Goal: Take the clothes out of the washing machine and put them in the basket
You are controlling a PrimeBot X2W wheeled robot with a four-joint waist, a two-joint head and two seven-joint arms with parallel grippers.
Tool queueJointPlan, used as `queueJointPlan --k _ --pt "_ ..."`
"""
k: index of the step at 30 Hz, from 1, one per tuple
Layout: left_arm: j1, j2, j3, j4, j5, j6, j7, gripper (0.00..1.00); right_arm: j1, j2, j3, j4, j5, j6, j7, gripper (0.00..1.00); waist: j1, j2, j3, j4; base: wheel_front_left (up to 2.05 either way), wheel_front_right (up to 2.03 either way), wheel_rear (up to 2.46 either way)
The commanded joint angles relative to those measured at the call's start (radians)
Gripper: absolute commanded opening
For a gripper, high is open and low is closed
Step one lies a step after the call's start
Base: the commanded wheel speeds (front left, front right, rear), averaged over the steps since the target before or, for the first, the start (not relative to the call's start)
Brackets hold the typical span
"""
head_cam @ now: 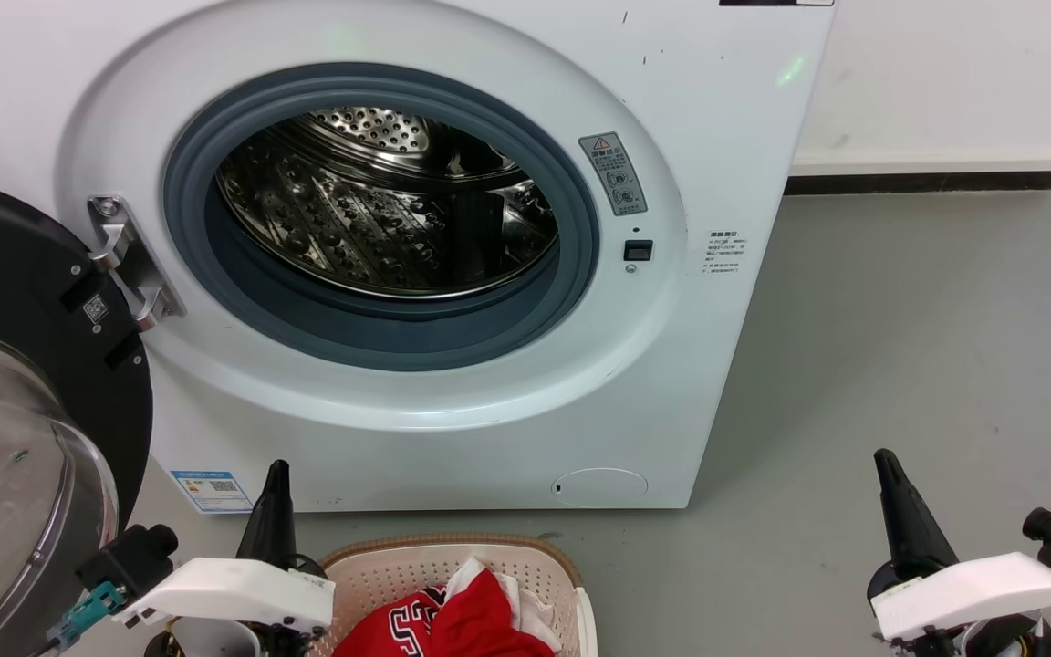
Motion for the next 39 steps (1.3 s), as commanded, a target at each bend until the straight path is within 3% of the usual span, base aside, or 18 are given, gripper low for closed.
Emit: queueJointPlan --k 1,16,39 --pt "-0.028 0.001 0.008 -0.010 -0.034 -0.008 0.008 0.00 -0.034 -0.009 -0.004 -0.008 0.040 0.000 0.006 0.00 -0.0001 0.0000 0.000 0.000 0.00 0.00 0.00" --pt "-0.039 0.000 0.034 0.001 -0.253 -0.029 0.062 0.00 -0.054 -0.012 -0.019 0.015 0.274 0.000 0.040 0.00 -0.0001 0.0000 0.001 0.006 0.00 0.00 0.00" --pt "-0.051 -0.001 0.063 0.014 -0.498 -0.054 0.123 0.00 -0.077 -0.011 -0.040 0.042 0.532 0.000 0.081 0.00 -0.0001 0.0000 0.002 0.012 0.00 0.00 0.00"
